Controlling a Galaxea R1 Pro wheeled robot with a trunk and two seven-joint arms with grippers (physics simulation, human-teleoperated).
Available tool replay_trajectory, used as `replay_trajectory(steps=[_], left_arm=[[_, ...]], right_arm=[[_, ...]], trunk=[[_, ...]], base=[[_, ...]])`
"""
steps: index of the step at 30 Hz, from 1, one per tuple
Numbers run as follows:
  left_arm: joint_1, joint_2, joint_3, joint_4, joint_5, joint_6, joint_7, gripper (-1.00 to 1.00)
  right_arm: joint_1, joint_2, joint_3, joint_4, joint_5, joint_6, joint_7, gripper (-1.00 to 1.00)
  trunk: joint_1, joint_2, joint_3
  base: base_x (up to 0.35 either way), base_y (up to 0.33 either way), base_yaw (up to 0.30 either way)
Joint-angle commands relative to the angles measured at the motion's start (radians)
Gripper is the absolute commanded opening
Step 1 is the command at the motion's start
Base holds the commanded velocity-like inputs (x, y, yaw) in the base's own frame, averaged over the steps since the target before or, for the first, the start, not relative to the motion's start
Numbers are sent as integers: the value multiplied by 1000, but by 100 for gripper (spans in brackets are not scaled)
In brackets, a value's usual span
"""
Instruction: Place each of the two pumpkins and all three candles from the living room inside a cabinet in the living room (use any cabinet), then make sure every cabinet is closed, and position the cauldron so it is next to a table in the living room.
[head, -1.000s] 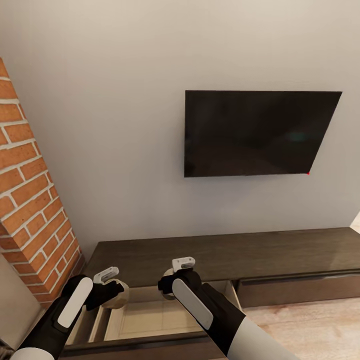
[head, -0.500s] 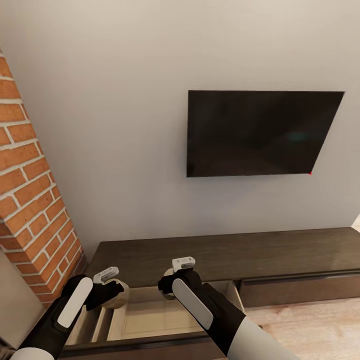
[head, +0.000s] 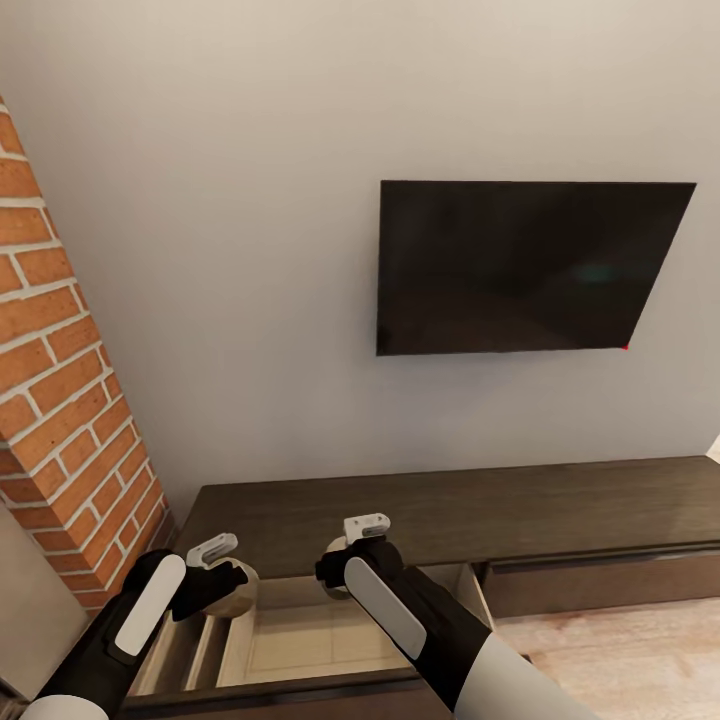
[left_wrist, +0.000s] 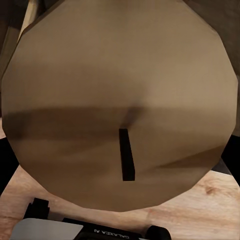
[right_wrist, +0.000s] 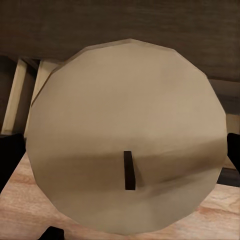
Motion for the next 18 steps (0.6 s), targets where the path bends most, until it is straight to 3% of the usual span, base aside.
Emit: replay_trajectory(steps=[1,18], left_arm=[[-1,1,-3,-1,10,1,11,-100],[-2,-1,-4,10,9,0,12,-100]], right_arm=[[-1,0,2,-1,-13,-3,-12,-100],[-1,0,2,1,-15,-5,-10,-100]], trunk=[[0,-1,-1],[0,-1,1]], base=[[2,0,0],[54,-6,41]])
